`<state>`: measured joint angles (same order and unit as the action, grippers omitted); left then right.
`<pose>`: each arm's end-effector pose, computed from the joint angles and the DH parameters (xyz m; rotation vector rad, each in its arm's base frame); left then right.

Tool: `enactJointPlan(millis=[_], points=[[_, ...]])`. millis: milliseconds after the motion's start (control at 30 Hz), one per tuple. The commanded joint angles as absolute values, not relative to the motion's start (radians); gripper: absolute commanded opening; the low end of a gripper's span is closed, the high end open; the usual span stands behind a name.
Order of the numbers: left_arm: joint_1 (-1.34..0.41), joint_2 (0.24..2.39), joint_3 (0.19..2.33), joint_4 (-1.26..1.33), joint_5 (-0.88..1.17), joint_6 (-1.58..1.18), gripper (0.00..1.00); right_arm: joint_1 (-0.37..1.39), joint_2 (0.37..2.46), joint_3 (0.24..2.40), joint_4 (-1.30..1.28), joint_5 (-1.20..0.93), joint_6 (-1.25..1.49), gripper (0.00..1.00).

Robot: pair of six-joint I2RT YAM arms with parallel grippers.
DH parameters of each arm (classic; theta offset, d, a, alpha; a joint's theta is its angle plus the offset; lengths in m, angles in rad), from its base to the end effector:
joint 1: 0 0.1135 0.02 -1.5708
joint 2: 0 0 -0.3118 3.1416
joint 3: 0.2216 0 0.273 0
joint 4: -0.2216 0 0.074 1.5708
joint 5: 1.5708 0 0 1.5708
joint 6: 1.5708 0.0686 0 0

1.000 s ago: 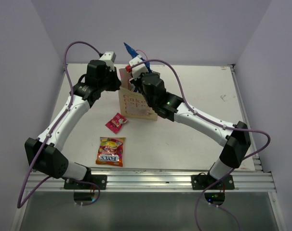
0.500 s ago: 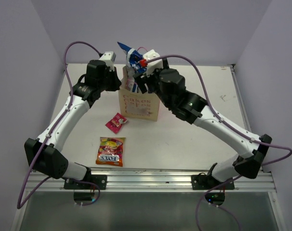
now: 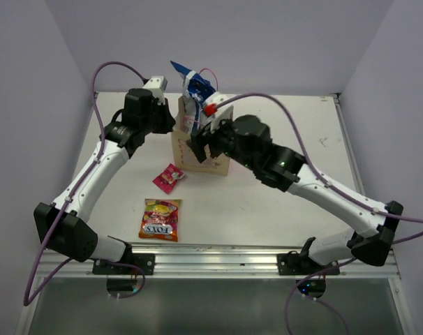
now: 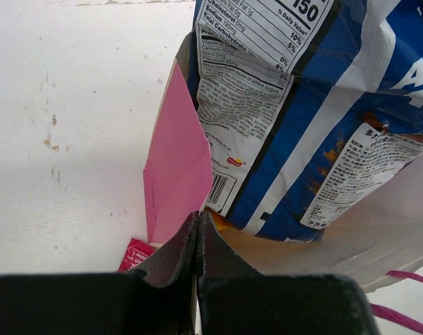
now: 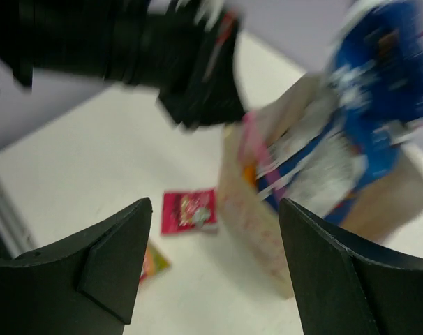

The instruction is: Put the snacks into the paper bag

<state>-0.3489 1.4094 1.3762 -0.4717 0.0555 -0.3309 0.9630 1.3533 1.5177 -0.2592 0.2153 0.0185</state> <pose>0.3396 -0.1276 0.4035 0.0535 2.1087 -0.4700 0.2096 0.2757 0.5074 -0.6194 1.5770 0.5620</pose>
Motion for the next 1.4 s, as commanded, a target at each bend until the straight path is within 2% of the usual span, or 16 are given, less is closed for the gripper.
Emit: enactJointPlan(millis=[0, 100, 233, 300, 333, 433, 567, 733, 933, 1367], points=[[-0.344, 1.382, 1.364, -0.465, 0.064, -0.338, 0.01, 1.066, 1.437, 1.398, -0.328, 0.008, 0.127, 0.77], [-0.344, 1.381, 1.364, -0.468, 0.069, -0.334, 0.01, 1.181, 1.503, 1.345, -0.341, 0.003, 0.104, 0.78], [-0.342, 1.381, 1.362, -0.469, 0.08, -0.336, 0.01, 1.232, 1.568, 1.283, -0.279, -0.097, 0.144, 0.8], [-0.344, 1.382, 1.359, -0.466, 0.086, -0.337, 0.01, 1.255, 1.626, 1.27, -0.261, -0.103, 0.143, 0.82], [-0.344, 1.382, 1.356, -0.465, 0.089, -0.339, 0.01, 1.273, 1.652, 1.27, -0.255, -0.104, 0.143, 0.86], [-0.344, 1.384, 1.347, -0.459, 0.104, -0.347, 0.0, 1.299, 1.735, 1.273, -0.219, -0.075, 0.144, 0.87], [-0.344, 1.378, 1.325, -0.453, 0.124, -0.356, 0.0, 1.319, 1.844, 1.319, -0.186, -0.003, 0.144, 0.99], [-0.344, 1.364, 1.312, -0.451, 0.129, -0.353, 0.0, 1.339, 1.942, 1.384, -0.164, 0.182, 0.101, 0.99], [-0.344, 1.355, 1.301, -0.448, 0.132, -0.353, 0.0, 1.341, 1.954, 1.422, -0.167, 0.422, 0.031, 0.99], [-0.344, 1.344, 1.305, -0.457, 0.115, -0.344, 0.0, 1.341, 2.078, 1.393, -0.19, 0.207, 0.121, 0.98]])
